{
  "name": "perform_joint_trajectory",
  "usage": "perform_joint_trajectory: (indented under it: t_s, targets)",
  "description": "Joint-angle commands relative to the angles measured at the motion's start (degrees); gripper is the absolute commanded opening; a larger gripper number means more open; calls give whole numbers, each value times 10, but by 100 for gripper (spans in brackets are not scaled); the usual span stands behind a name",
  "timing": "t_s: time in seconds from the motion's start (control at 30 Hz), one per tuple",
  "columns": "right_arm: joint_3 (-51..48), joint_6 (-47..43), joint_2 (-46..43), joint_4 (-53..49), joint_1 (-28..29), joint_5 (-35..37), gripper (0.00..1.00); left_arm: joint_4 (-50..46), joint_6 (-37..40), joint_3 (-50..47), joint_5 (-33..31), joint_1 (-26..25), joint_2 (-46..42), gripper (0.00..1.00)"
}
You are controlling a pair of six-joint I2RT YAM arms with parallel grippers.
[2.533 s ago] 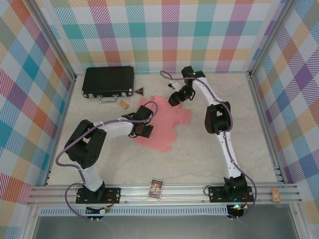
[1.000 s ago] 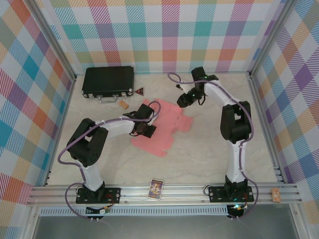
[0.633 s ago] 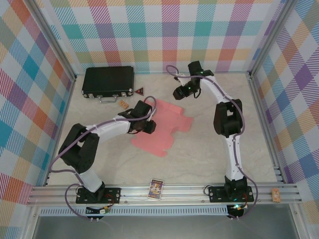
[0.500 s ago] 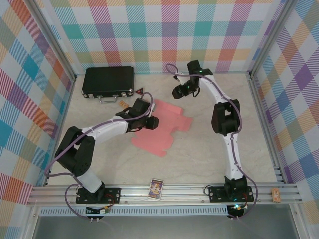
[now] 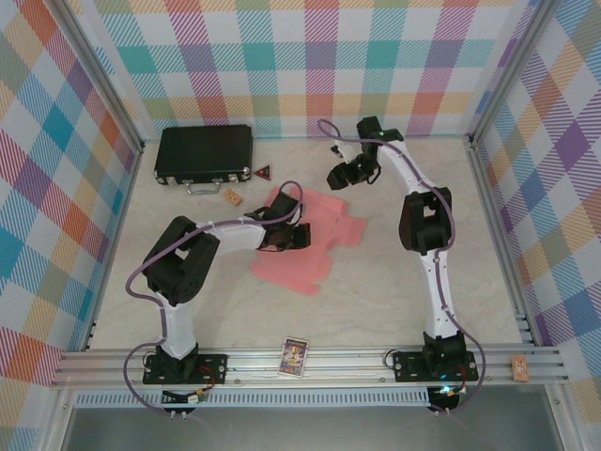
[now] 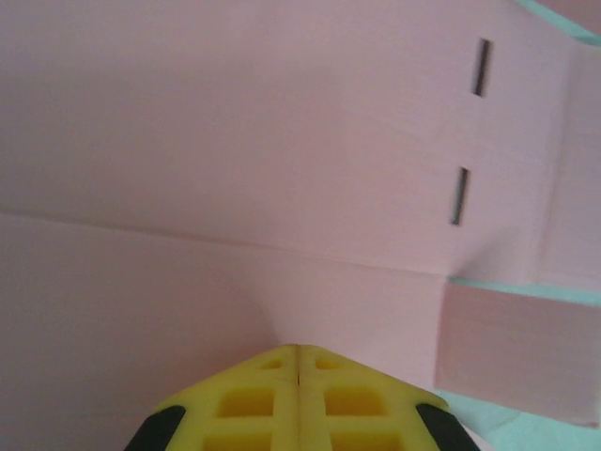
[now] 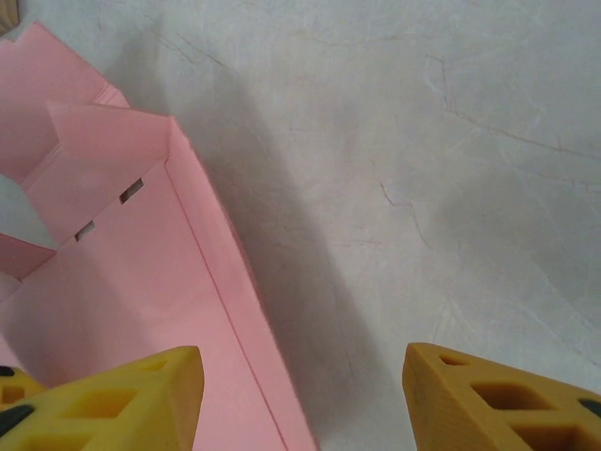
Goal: Fold the paper box
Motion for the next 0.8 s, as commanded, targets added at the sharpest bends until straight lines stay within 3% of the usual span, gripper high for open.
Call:
perform_joint_trajectory:
  t_s: [0.0, 0.47, 0.77]
  targets:
    - [2, -18, 11, -35, -9, -8, 59, -27, 28, 3, 42, -19, 21, 0]
    - [-3, -92, 20, -92, -18, -89, 62, -48, 69, -16, 97, -38, 28, 0]
    - [30, -114, 54, -134, 0, -70, 60, -56, 79, -7, 105, -39, 34, 0]
